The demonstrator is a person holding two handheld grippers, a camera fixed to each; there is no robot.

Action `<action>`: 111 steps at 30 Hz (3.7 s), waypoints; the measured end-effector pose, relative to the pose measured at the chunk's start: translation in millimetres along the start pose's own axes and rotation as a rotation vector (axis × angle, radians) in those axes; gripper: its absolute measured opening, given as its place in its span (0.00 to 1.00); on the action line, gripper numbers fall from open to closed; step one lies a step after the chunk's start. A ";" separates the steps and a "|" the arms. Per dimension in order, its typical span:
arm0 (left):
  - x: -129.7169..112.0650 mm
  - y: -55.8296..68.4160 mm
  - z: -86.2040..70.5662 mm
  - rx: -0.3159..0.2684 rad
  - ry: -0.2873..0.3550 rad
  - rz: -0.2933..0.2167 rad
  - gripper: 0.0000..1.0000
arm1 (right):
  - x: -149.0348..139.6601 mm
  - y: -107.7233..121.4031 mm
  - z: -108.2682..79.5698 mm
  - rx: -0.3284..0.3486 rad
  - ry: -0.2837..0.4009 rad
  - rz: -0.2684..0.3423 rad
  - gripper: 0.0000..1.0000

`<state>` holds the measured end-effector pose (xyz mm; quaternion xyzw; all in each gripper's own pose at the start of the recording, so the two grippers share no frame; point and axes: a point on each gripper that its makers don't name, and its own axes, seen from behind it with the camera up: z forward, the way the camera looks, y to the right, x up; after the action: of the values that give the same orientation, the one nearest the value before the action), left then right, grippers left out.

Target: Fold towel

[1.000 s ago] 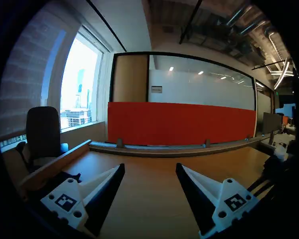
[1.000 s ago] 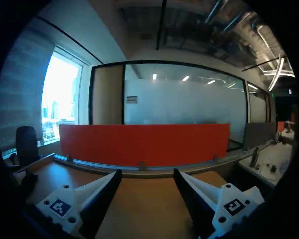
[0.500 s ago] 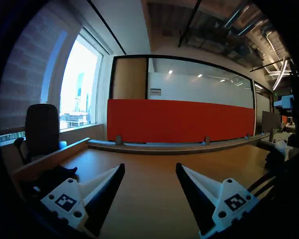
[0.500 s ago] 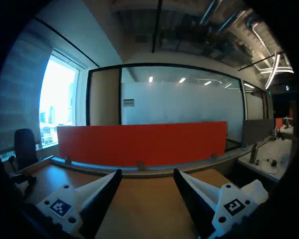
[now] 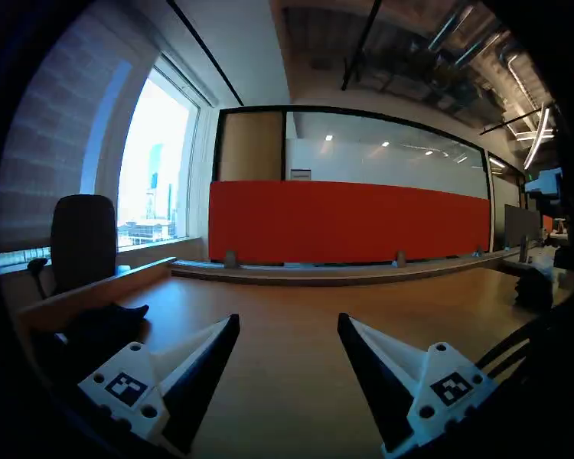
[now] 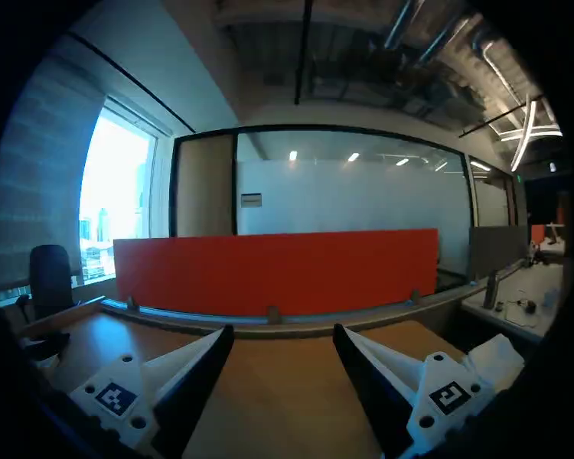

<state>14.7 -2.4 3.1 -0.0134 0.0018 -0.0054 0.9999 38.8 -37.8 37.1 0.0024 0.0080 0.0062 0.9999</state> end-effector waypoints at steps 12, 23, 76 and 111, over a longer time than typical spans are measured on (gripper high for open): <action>-11.8 -1.9 -2.7 0.008 0.022 0.003 0.95 | -5.2 -6.6 -1.1 0.018 0.010 -0.012 1.00; -15.1 -4.2 -2.5 0.017 0.013 0.024 0.95 | -8.4 -5.2 -2.3 0.022 0.011 -0.010 1.00; -14.2 -1.1 -3.5 0.018 0.009 0.030 0.95 | -92.3 45.2 -11.2 -0.023 0.009 -0.027 1.00; -14.0 0.2 -3.2 0.018 0.010 0.030 0.95 | -165.7 66.9 -22.6 -0.030 -0.024 0.060 0.99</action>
<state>0.7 -2.2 0.0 -0.0043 0.0068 0.0097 0.9999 -128.0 27.1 17.4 -0.0121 -0.0043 0.0364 0.9993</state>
